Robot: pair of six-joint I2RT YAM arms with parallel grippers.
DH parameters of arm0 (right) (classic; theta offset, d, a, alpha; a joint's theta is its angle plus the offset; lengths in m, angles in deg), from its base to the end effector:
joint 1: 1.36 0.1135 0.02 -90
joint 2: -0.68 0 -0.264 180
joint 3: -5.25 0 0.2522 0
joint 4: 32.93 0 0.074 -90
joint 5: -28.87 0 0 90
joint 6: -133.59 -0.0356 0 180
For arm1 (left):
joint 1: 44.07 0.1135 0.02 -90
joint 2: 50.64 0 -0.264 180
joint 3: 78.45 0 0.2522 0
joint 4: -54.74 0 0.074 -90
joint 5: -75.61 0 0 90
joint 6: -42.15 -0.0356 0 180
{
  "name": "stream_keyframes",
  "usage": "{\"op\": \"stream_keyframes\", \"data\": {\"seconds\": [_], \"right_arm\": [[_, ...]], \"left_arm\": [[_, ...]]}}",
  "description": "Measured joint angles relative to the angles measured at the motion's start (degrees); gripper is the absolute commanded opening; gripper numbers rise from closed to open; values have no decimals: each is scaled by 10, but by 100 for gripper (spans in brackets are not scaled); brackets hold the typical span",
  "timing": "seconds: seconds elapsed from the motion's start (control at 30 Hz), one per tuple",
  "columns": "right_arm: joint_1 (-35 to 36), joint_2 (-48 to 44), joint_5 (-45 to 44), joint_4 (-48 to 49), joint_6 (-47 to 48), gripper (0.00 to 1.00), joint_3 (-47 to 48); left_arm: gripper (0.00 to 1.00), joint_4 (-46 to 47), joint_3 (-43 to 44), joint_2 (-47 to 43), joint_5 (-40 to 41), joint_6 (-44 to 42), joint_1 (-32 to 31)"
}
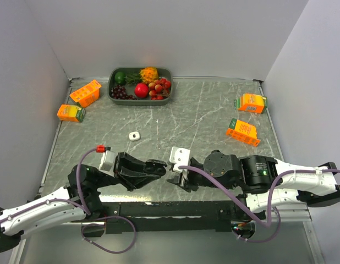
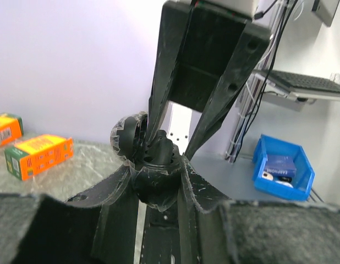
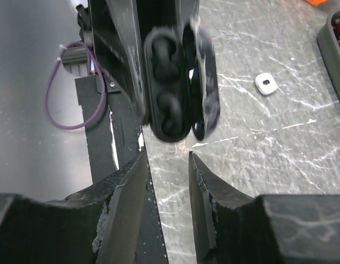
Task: Insert the wireless bluetooth earbuds into the charging case
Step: Adjust the earbud with the charging case.
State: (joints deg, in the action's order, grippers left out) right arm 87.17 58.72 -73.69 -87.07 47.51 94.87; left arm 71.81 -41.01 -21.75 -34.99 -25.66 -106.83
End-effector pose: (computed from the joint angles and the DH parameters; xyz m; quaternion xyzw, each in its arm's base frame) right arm 0.0128 0.1953 0.4278 -0.5550 0.6158 0.3041 0.4693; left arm 0.0507 -0.1258 0.3249 0.3236 0.4392 -0.6325 0.5498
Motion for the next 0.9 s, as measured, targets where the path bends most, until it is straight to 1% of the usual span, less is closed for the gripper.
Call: {"op": "stream_keyframes", "data": {"seconds": [0.1,0.2,0.23,0.33,0.4,0.47,0.5,0.6,0.67,0.8,0.9], "right_arm": [[0,-3,2,-8,0,44,4],[0,-11,2,-8,0,38,12],[0,-18,2,-7,-2,33,14],[0,-35,2,0,-3,24,22],[0,-40,3,9,-3,21,36],[0,-34,4,14,-2,23,57],[0,-28,4,18,-2,28,68],[0,-9,7,26,1,33,87],[0,8,11,27,2,33,93],[-4,48,23,15,0,29,100],[-10,72,33,4,-3,29,106]], "left_arm": [[1,13,0,-5,3,0,0],[1,15,0,-6,5,0,0],[1,15,0,-5,5,0,0],[1,15,0,-4,6,0,0],[1,13,1,2,5,0,0],[1,10,2,12,5,0,0],[1,7,4,18,5,0,0],[1,1,10,37,3,0,0],[1,-1,13,46,-1,0,0],[1,-2,14,55,-9,0,0],[1,-2,15,59,-15,0,0]]}}
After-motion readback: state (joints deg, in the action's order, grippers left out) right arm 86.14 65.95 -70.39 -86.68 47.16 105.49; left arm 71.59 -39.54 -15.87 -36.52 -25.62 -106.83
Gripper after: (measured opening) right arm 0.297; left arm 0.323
